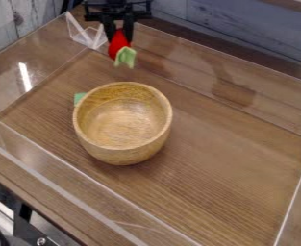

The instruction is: Move the red object to the left side of the table

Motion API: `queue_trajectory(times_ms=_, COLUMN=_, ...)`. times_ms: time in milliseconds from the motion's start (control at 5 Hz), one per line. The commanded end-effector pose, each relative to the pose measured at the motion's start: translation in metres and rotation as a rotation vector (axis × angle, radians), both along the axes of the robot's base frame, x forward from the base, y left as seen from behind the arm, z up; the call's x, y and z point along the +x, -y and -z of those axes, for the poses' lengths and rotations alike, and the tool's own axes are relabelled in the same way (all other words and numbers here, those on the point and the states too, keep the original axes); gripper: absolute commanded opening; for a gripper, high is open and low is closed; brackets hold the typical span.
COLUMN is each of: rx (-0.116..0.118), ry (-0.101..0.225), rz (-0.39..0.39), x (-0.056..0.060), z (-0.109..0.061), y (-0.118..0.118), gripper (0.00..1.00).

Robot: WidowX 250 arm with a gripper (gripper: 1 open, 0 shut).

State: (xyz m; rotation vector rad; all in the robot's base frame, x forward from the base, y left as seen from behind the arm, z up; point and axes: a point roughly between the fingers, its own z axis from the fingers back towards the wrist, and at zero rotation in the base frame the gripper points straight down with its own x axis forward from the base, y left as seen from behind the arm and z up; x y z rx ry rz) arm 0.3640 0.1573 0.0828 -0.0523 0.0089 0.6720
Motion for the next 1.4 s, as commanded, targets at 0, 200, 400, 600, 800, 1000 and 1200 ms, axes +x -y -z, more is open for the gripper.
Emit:
queue_trajectory(times_ms=0, rx=0.027, ry=0.069, rz=-0.078, x=0.009, z=-0.028, y=-0.013, gripper=0.00)
queue_trajectory(times_ms=200, rx=0.024, ry=0.065, rz=-0.069, x=-0.007, z=-0.024, y=-0.021, gripper=0.00)
queue_trajectory(times_ms=400, rx=0.018, ry=0.069, rz=-0.041, x=-0.020, z=-0.025, y=-0.024, gripper=0.00)
queue_trajectory(times_ms=600, rx=0.006, ry=0.077, rz=-0.002, x=-0.012, z=-0.031, y=-0.010, gripper=0.00)
queue_trajectory(times_ms=800, rx=-0.004, ry=0.086, rz=0.039, x=-0.003, z=-0.036, y=0.005, gripper=0.00)
queue_trajectory(times_ms=1000, rx=0.012, ry=0.078, rz=0.002, x=-0.002, z=-0.022, y=-0.007, gripper=0.00)
queue_trajectory(times_ms=1200, rx=0.027, ry=0.068, rz=-0.035, x=-0.001, z=-0.007, y=-0.019, gripper=0.00)
